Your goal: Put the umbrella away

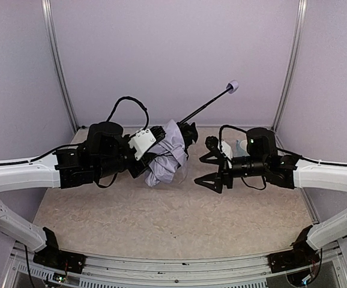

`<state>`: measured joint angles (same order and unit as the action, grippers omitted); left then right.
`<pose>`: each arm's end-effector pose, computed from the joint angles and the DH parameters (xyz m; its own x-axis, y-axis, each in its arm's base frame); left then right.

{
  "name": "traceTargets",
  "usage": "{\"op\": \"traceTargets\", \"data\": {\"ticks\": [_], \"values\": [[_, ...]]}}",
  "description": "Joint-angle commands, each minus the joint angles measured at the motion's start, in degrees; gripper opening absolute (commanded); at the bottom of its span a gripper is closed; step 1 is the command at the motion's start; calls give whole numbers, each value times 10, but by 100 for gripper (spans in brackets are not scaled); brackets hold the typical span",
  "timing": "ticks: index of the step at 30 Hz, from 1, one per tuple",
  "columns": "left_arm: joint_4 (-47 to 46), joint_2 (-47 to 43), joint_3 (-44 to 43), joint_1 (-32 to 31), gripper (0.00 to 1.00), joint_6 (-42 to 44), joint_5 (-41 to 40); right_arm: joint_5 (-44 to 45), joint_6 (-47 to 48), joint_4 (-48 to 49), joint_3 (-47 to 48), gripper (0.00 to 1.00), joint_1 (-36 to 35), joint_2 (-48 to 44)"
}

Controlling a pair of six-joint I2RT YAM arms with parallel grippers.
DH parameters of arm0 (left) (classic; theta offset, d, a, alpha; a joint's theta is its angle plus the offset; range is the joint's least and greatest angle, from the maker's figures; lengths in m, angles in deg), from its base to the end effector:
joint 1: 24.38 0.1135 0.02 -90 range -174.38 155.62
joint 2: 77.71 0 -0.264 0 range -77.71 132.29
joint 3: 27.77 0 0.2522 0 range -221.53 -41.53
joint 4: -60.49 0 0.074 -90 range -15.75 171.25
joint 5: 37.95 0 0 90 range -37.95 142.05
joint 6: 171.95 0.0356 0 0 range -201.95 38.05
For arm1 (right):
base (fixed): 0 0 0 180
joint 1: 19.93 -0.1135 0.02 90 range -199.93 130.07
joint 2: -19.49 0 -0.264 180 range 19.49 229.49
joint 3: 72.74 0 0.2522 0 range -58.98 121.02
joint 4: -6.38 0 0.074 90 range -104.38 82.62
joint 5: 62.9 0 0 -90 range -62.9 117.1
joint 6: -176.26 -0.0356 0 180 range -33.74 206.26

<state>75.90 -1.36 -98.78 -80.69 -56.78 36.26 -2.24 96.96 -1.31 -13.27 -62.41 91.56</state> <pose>0.1800 -0.2526 0.3082 0.1026 0.5839 -0.8053 0.6805 0.5493 0.4850 0.1972 0.2042 0.2732 -0.0791 -0.2919 -0.9532 -0.9590 0.2833 -0.0072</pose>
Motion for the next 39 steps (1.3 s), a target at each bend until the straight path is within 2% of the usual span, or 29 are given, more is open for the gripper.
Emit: {"op": "traceTargets", "data": {"ticks": [1, 6, 10, 16, 17, 19, 20, 22, 25, 28, 31, 34, 36, 39], "values": [[-79, -36, 6, -5, 0, -6, 33, -40, -24, 54, 18, 86, 5, 63], [-95, -48, 19, -3, 0, -18, 52, -89, -49, 102, 20, 79, 4, 110], [-118, -67, 30, -3, 0, -20, 100, -111, -53, 162, 7, 76, 3, 129], [-129, -92, 44, 5, 0, -8, 153, -181, -26, 156, 16, 74, 3, 144], [-131, -96, 48, 8, 0, -9, 160, -195, -25, 152, 17, 71, 3, 147], [-138, -103, 54, 13, 0, -13, 165, -224, -26, 145, 20, 53, 3, 150], [-142, -104, 57, 16, 0, -16, 165, -232, -31, 142, 20, 39, 3, 152], [-150, -105, 60, 21, 0, -21, 166, -254, -38, 135, 23, 23, 3, 157], [-155, -96, 60, 23, 0, -23, 162, -279, -63, 144, 32, 13, -1, 164], [-166, -81, 61, 26, 0, -24, 120, -257, -88, 150, 35, 0, -13, 164], [-198, -53, 60, 49, 0, -37, 41, -213, -98, 145, 34, 0, -38, 159], [-231, -27, 42, 77, 0, -51, 5, -172, -103, 172, 22, 0, -82, 163], [-259, -17, 28, 83, 0, -51, 9, -147, -107, 179, 16, 0, -100, 177], [-265, -3, -17, 83, 0, -56, 51, -115, -135, 245, -22, 0, -100, 209]]}}
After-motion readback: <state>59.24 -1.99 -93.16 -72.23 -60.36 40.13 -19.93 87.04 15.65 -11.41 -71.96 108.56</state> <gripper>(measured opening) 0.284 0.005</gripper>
